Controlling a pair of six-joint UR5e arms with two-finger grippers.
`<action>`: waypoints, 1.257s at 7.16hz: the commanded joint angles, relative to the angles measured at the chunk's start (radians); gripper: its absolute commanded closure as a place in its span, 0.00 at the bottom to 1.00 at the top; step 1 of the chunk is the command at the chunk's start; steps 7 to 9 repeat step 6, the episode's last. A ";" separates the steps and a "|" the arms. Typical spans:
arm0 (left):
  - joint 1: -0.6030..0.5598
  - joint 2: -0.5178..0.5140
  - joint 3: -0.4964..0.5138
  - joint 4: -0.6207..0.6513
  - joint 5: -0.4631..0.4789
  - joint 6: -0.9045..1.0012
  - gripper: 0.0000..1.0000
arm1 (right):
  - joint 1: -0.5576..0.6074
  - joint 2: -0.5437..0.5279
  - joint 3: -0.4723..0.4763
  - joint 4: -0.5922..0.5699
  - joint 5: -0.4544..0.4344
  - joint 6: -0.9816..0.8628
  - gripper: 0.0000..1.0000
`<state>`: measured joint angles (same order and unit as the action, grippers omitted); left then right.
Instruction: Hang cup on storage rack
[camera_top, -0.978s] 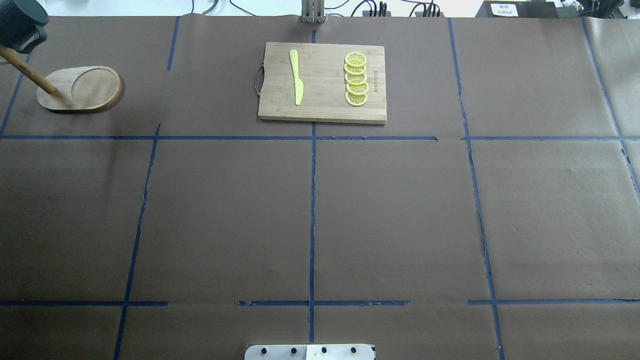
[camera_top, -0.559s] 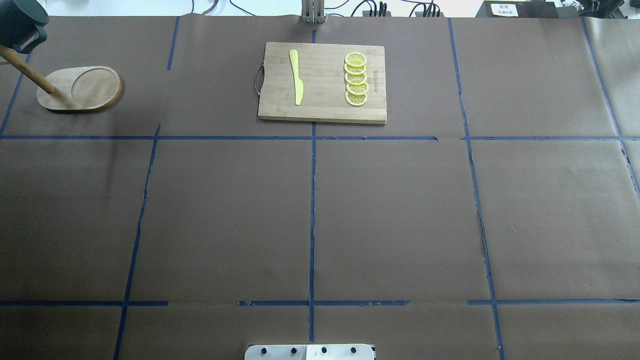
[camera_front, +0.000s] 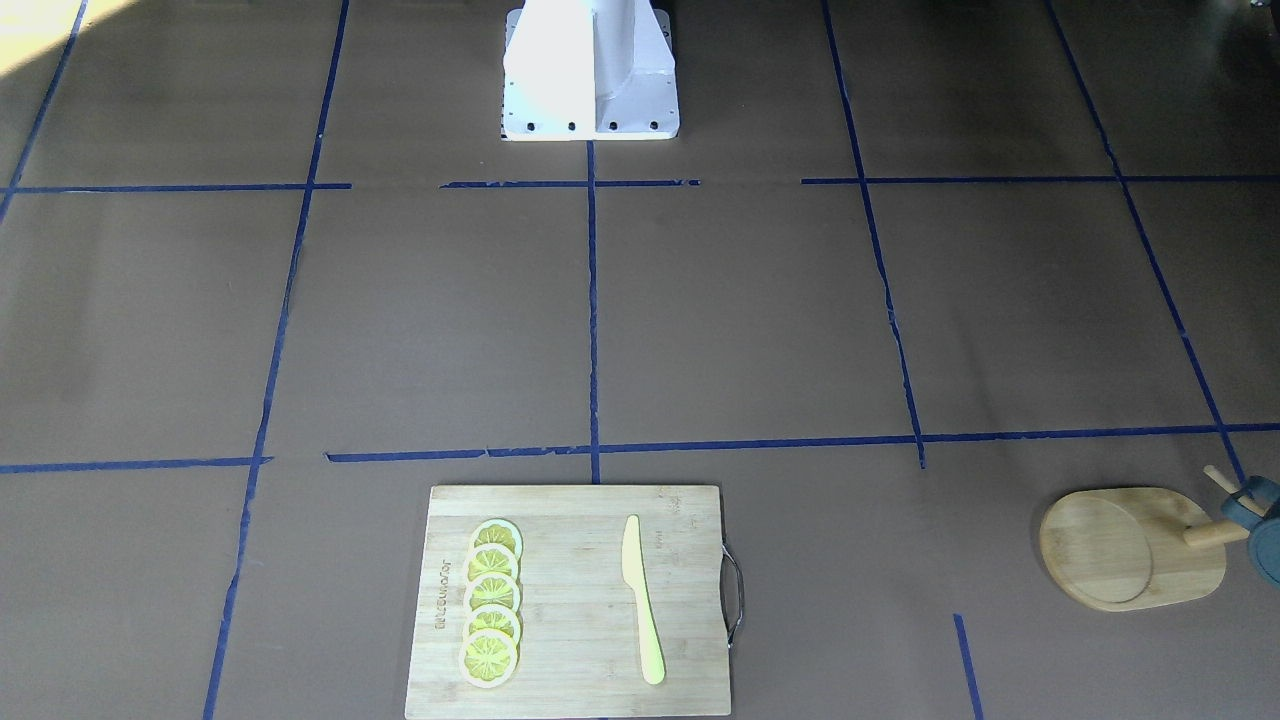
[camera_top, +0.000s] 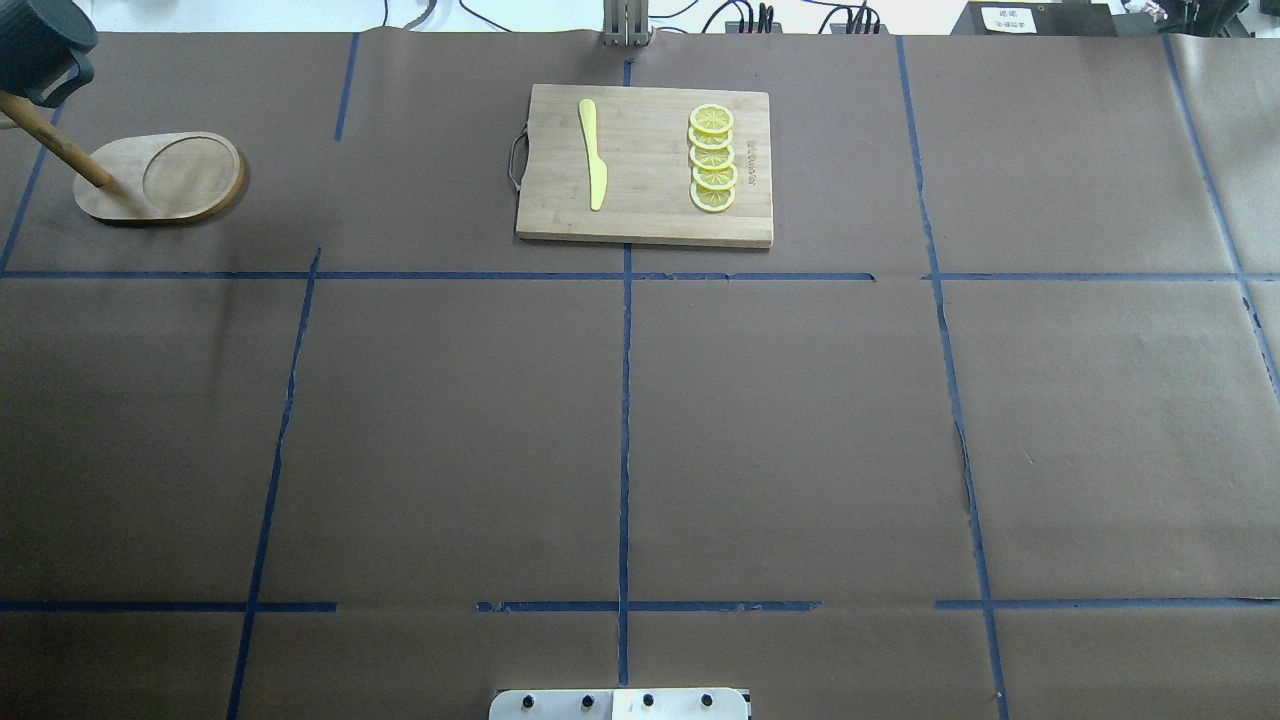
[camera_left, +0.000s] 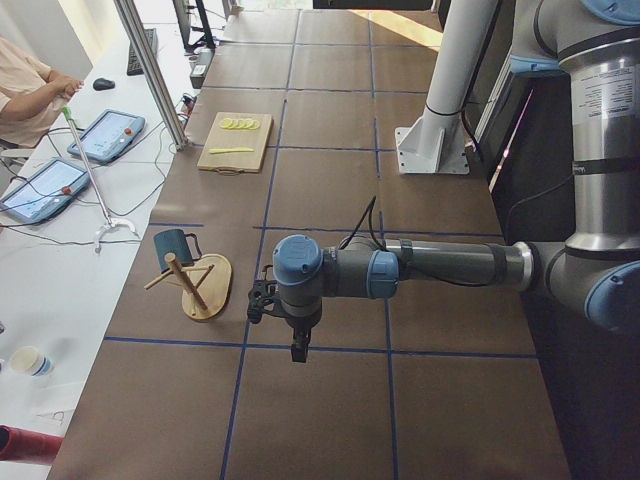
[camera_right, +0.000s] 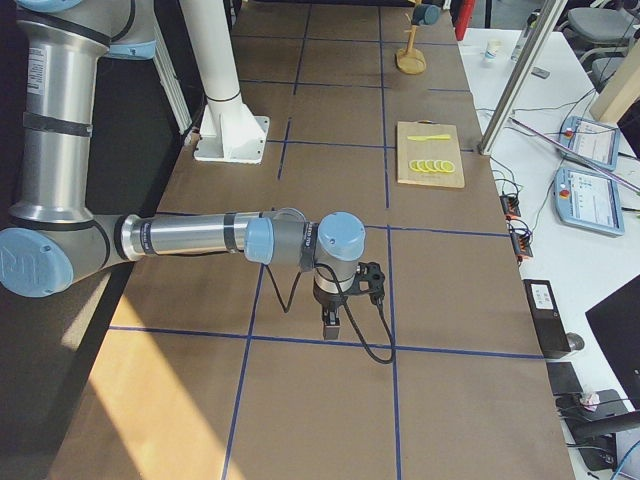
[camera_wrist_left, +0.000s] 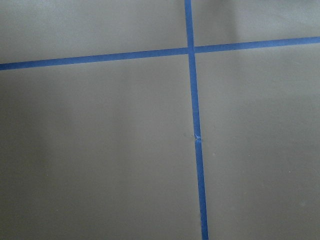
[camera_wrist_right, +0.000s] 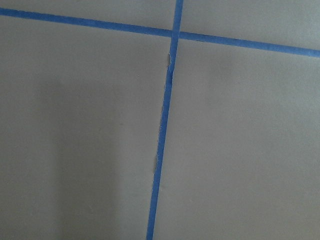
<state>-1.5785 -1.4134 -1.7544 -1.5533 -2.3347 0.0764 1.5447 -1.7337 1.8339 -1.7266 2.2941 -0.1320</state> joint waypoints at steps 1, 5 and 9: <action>0.000 0.002 0.000 0.001 0.000 0.000 0.00 | 0.000 -0.001 -0.001 -0.001 0.001 0.000 0.00; 0.000 0.002 0.000 0.001 0.000 -0.001 0.00 | 0.000 -0.003 -0.005 0.001 0.001 0.000 0.00; 0.000 0.002 0.000 0.001 0.000 -0.001 0.00 | 0.000 -0.003 -0.005 0.001 0.011 -0.001 0.00</action>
